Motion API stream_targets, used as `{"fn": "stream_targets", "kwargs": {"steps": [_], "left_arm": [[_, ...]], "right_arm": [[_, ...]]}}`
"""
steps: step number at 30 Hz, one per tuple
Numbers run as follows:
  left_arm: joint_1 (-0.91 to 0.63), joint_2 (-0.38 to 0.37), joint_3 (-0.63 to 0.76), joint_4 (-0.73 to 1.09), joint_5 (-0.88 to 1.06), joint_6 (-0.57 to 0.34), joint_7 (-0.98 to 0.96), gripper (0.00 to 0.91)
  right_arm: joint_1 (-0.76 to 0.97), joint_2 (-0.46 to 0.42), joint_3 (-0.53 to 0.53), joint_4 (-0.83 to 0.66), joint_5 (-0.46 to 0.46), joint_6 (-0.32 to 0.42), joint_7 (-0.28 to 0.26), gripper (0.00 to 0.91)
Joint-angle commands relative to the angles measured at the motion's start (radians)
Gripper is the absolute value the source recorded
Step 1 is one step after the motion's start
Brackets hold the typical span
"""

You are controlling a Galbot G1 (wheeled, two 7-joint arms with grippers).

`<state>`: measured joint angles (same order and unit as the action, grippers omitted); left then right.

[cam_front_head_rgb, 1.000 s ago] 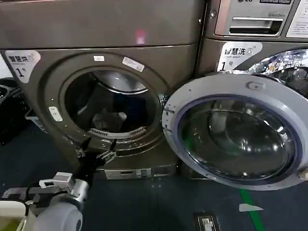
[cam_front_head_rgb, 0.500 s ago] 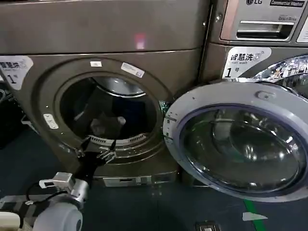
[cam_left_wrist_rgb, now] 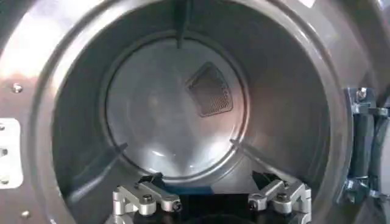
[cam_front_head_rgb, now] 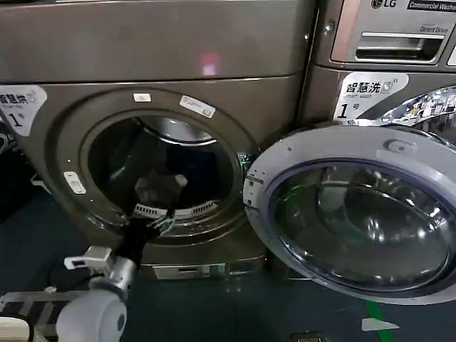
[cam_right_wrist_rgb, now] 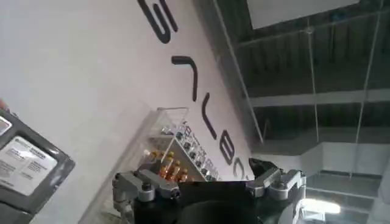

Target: Grasp the clothes from the dryer.

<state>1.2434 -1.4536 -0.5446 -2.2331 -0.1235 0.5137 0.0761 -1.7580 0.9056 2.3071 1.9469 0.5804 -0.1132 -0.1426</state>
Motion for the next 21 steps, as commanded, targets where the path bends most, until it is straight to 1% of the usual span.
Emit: {"fn": "stream_targets", "kwargs": {"steps": [1, 2, 7, 15, 21], "left_arm": [[-0.186, -0.001, 0.023, 0.198, 0.006, -0.008, -0.004, 0.907], [-0.239, -0.001, 0.029, 0.252, 0.005, -0.008, -0.008, 0.907], [-0.382, -0.001, 0.063, 0.424, 0.012, -0.014, -0.018, 0.907], [-0.545, -0.014, 0.109, 0.648, 0.06, -0.042, -0.035, 0.907], [-0.675, -0.018, 0.124, 0.835, 0.076, -0.062, -0.037, 0.907]], "right_arm": [[-0.042, 0.014, 0.055, 0.005, 0.012, -0.001, 0.002, 0.907], [-0.049, 0.019, 0.065, 0.007, 0.016, -0.001, 0.001, 0.907], [-0.062, 0.022, 0.084, 0.007, 0.026, -0.001, 0.0, 0.907], [-0.043, 0.026, 0.046, 0.039, 0.028, -0.002, 0.0, 0.907], [-0.042, 0.023, 0.042, 0.047, 0.033, -0.001, -0.001, 0.907]]}}
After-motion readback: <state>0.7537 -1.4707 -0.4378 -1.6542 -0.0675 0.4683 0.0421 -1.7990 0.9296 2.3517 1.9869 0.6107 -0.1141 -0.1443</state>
